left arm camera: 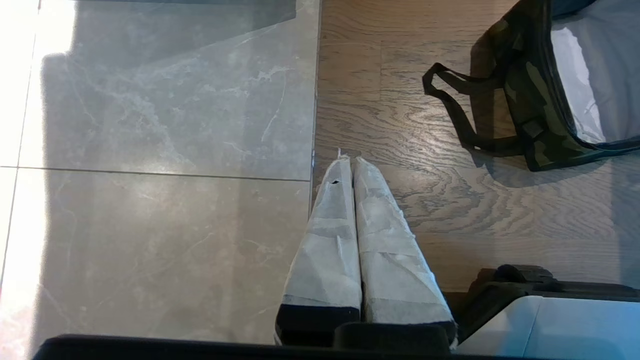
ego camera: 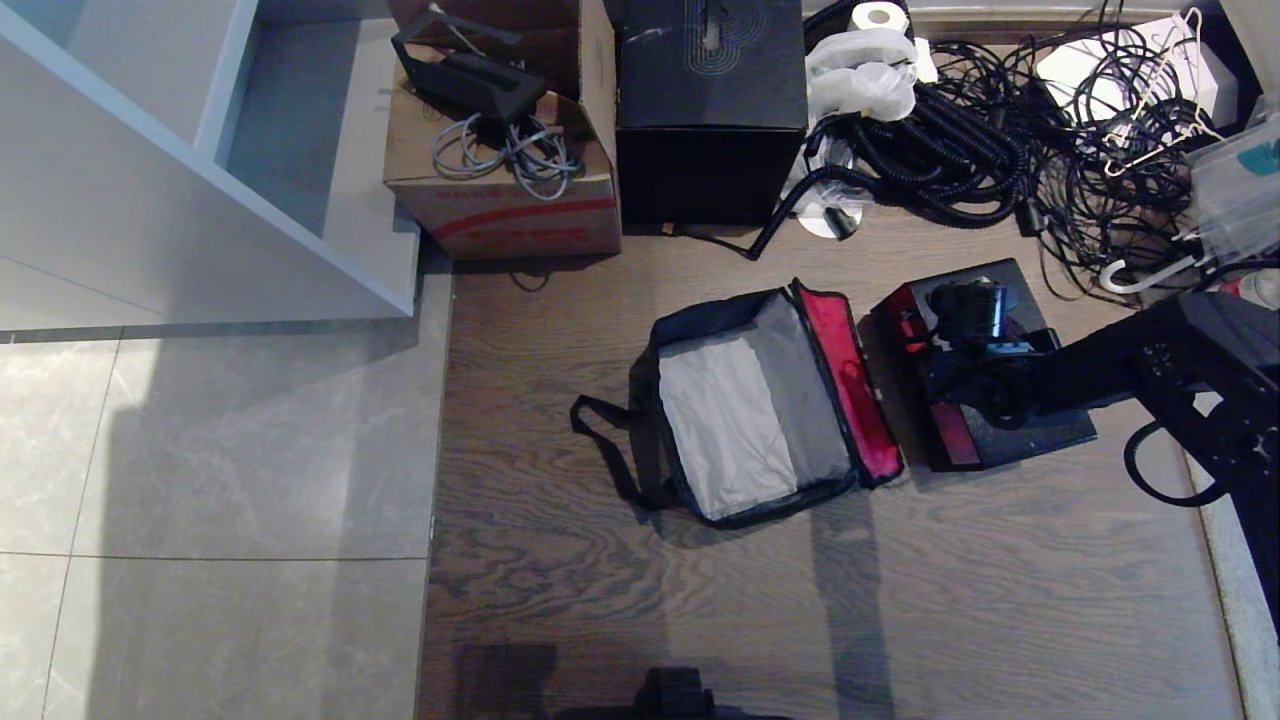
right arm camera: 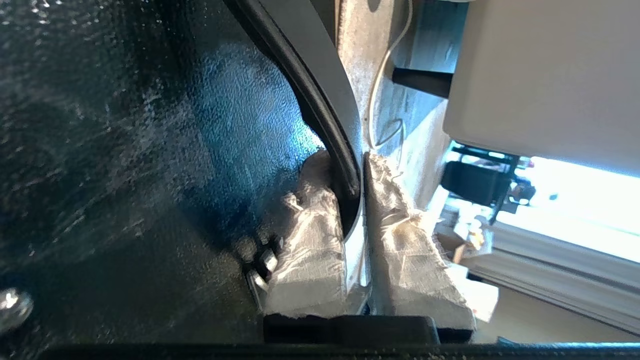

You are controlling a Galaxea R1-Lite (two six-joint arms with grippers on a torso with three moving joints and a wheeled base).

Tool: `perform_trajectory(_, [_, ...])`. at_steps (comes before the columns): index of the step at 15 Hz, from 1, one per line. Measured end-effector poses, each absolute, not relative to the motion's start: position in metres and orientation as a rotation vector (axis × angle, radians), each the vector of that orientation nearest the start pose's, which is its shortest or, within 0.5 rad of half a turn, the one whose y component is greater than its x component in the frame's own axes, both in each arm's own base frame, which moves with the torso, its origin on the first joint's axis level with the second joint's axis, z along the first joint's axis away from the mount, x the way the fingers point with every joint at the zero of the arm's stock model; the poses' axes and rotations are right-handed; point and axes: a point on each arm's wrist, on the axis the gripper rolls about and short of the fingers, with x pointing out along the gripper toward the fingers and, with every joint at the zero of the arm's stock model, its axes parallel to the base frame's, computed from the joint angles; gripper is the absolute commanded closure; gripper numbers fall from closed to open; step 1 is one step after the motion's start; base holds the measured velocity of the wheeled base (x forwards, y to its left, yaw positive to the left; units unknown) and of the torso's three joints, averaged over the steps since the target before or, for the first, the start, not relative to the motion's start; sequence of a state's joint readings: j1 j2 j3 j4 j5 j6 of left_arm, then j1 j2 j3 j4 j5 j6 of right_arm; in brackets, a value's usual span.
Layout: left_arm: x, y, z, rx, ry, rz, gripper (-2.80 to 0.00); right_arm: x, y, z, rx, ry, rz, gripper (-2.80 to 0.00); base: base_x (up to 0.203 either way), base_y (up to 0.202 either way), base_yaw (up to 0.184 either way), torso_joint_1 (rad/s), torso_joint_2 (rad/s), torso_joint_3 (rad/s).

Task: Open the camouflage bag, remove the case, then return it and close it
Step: Release the handle, then grip the handle again

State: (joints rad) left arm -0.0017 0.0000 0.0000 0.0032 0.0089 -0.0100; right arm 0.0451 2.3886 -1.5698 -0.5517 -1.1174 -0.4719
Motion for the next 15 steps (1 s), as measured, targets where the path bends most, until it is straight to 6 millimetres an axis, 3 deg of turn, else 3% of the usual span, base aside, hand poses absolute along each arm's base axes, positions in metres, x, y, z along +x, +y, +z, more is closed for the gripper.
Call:
perform_trajectory(4, [-0.023, 0.0, 0.075, -0.01, 0.003, 0.007, 0.0, 0.473, 0.005, 0.072, -0.632, 0.577, -0.941, -2.8, 0.0, 0.0, 0.0, 0.0, 0.0, 0.0])
perform_trajectory(8, [-0.023, 0.0, 0.075, -0.01, 0.003, 0.007, 0.0, 0.441, 0.041, 0.049, -0.69, 0.644, -0.808, -2.8, 0.0, 0.0, 0.0, 0.0, 0.0, 0.0])
perform_trajectory(11, [-0.023, 0.0, 0.075, -0.01, 0.003, 0.007, 0.0, 0.412, 0.071, 0.06, -0.707, 0.631, -0.721, -2.8, 0.0, 0.0, 0.0, 0.0, 0.0, 0.0])
perform_trajectory(15, [-0.023, 0.0, 0.075, -0.01, 0.003, 0.008, 0.0, 0.368, 0.073, 0.105, -0.705, 0.628, -0.603, -2.8, 0.0, 0.0, 0.0, 0.0, 0.0, 0.0])
